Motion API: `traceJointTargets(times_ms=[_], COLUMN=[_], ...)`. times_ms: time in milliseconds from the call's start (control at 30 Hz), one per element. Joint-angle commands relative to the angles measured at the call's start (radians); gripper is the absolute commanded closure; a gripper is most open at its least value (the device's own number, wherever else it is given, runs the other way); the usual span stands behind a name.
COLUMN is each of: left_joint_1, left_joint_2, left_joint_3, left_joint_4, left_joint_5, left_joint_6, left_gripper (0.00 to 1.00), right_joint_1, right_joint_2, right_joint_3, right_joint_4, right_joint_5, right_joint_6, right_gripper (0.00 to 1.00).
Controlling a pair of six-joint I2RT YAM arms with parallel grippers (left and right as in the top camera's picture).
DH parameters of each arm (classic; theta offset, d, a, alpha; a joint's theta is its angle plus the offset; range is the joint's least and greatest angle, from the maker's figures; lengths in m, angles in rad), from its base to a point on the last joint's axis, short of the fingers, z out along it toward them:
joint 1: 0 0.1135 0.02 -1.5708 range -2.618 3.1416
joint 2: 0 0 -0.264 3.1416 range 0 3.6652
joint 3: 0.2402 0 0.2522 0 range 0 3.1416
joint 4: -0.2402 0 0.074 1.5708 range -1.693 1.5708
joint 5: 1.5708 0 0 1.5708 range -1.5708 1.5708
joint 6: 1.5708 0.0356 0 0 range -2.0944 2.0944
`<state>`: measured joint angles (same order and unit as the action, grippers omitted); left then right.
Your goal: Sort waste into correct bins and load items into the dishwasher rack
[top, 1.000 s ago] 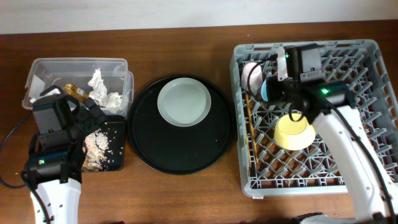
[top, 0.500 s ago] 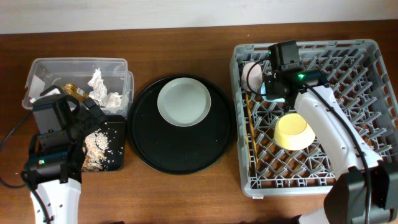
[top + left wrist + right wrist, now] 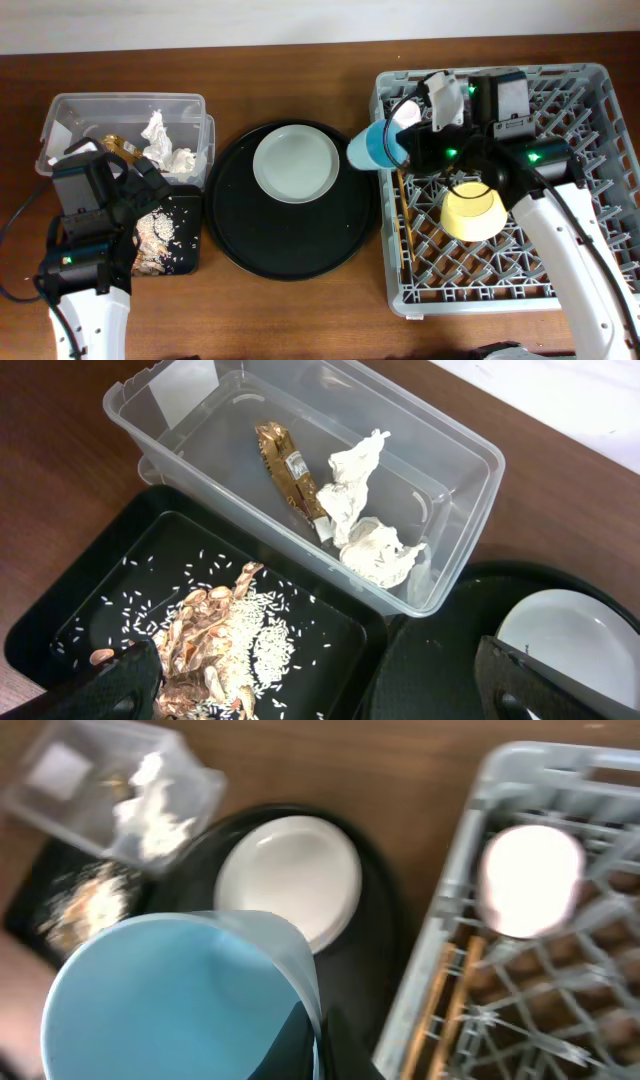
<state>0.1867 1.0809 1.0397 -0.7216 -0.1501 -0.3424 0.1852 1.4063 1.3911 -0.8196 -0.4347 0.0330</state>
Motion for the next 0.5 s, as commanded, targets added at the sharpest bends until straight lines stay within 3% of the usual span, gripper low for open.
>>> traceJointTargets(times_ms=[0, 67, 267, 333, 400, 467], left_joint_1=[0.004, 0.004, 0.004, 0.004, 0.004, 0.004], left_joint_2=[-0.002, -0.002, -0.002, -0.002, -0.002, -0.002], left_joint_3=[0.011, 0.011, 0.011, 0.011, 0.011, 0.011], left_joint_4=[0.001, 0.001, 0.001, 0.001, 0.001, 0.001], left_joint_5=[-0.004, -0.004, -0.004, -0.004, -0.004, -0.004], left_joint_6=[-0.013, -0.012, -0.013, -0.013, -0.013, -0.013], left_gripper=[0.01, 0.01, 0.01, 0.01, 0.01, 0.01], right_joint_1=[0.005, 0.005, 0.005, 0.005, 0.004, 0.004], right_joint_2=[0.008, 0.008, 0.089, 0.158, 0.225, 0.263], right_joint_3=[0.011, 0.011, -0.025, -0.058, -0.063, -0.063], right_joint_4=[-0.014, -0.018, -0.035, -0.045, -0.086, -0.069], right_joint_5=[-0.117, -0.185, -0.498, -0.536, -0.694, -0.725], right_joint_6=[-0.074, -0.134, -0.130, -0.219, -0.365, -0.377], right_gripper=[0.96, 0.96, 0.96, 0.96, 0.96, 0.96])
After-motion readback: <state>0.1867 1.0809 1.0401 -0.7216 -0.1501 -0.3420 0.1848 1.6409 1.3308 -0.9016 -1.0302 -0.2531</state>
